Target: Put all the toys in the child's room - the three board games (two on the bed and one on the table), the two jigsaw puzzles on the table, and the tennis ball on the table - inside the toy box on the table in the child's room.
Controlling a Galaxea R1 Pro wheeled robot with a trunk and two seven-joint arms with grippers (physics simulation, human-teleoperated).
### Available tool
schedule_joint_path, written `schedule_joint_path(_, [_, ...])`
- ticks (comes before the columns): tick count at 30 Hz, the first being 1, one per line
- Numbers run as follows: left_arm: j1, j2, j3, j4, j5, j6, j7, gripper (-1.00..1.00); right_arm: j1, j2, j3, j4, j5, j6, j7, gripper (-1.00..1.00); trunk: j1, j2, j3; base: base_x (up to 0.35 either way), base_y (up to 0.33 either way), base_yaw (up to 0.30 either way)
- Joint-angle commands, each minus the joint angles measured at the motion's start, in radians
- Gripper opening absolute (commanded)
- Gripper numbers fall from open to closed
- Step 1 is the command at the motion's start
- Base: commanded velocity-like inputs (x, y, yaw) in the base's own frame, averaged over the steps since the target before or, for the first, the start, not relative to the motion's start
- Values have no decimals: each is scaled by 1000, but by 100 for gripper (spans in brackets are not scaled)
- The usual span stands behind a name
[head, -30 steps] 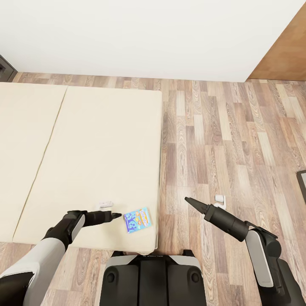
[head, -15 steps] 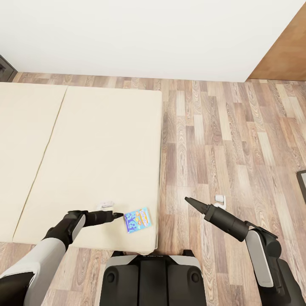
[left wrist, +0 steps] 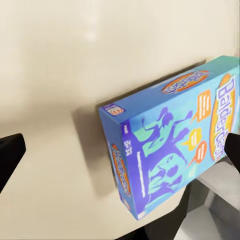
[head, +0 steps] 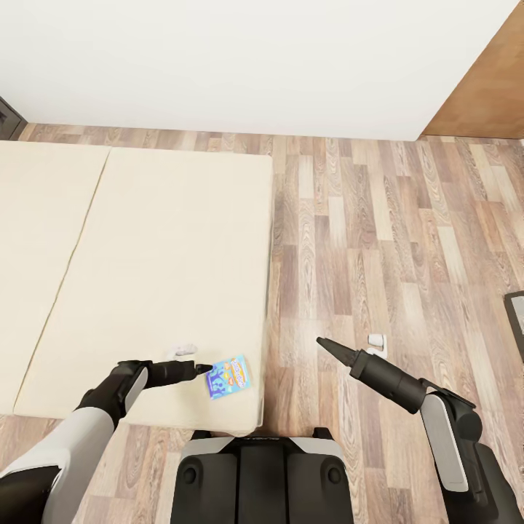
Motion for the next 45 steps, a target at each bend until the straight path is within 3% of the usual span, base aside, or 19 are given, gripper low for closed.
schedule_joint_path(1, [0,-1,6,-1,-1,9,-4,100,0,0,-1,0,-2,5,1,100,1,-1,-1,0,-83,0])
schedule_joint_path(14, [0,-2,5,-1,-1,10,-4,100,0,0,-22,0,-2,8,-1,100,1,-1,-1,0,-19,0])
schedule_joint_path(45, [0,-1,5,-1,-2,11,-5,100,0,0,-24,0,-2,8,-1,100,1,-1,-7,-9,0,-32])
